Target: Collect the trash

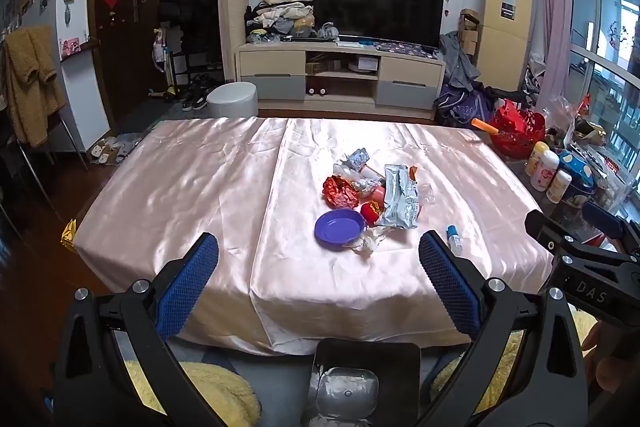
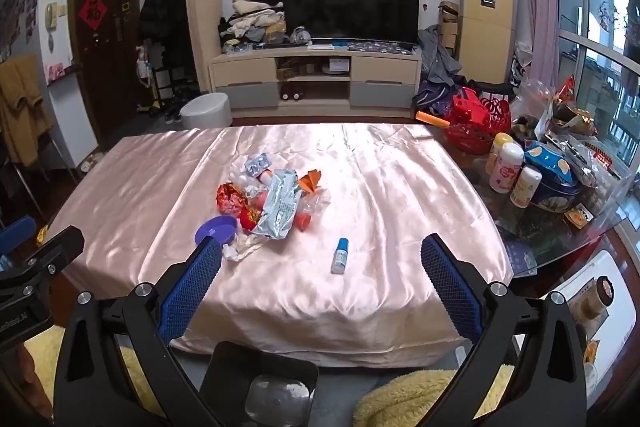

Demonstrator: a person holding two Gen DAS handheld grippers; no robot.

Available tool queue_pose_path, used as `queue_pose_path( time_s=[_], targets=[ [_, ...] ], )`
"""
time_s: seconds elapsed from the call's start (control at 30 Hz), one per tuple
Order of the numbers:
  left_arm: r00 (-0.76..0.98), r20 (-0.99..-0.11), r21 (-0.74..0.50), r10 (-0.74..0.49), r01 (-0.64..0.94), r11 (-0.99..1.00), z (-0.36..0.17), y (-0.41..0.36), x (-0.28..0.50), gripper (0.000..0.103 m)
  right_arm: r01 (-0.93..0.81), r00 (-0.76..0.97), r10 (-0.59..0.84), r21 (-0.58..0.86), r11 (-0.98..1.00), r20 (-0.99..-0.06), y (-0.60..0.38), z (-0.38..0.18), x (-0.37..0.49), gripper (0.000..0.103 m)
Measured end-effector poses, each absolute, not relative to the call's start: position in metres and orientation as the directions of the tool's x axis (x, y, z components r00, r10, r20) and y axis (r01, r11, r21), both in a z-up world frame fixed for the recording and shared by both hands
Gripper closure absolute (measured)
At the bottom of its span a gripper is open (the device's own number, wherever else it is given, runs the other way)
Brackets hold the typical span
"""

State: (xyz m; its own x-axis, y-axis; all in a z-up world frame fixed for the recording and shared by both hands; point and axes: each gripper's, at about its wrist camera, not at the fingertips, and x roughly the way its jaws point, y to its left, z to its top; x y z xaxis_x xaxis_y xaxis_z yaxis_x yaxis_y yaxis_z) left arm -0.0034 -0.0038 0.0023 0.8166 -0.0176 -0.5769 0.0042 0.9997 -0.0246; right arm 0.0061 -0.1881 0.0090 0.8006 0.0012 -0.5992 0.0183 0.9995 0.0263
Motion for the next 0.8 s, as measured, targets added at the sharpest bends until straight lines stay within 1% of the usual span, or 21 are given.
queue_pose_path(
  time_s=[0.8],
  targets=[
    [0.819, -0.573, -0.033, -0.027, 0.010, 0.999, 0.0059, -0.0036, -0.0061, 0.008, 0.015, 0.806, 0.007, 0.033, 0.999, -0.592, -0.1858, 0.0145, 0.0027, 0.003]
  ],
)
